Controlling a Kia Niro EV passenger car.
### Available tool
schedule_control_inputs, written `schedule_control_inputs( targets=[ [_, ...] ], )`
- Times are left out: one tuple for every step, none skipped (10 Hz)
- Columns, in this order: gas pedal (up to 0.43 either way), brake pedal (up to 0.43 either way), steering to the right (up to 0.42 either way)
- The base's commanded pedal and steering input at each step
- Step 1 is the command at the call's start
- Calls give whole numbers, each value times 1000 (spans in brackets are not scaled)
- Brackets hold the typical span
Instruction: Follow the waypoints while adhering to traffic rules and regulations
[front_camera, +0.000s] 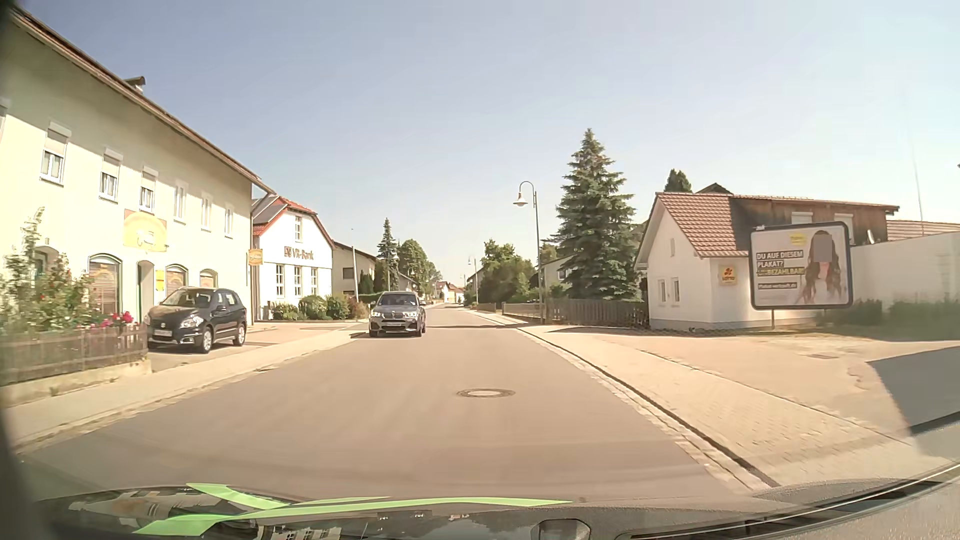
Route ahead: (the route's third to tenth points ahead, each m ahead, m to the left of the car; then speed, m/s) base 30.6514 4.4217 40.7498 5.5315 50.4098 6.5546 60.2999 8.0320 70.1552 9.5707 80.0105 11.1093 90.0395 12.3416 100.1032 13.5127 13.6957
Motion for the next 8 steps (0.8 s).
schedule_control_inputs(
  targets=[
    [177,0,-28],
    [177,0,-28],
    [177,0,-28],
    [177,0,-30],
    [177,0,-30],
    [177,0,-30],
    [177,0,-30],
    [177,0,-28]
  ],
)
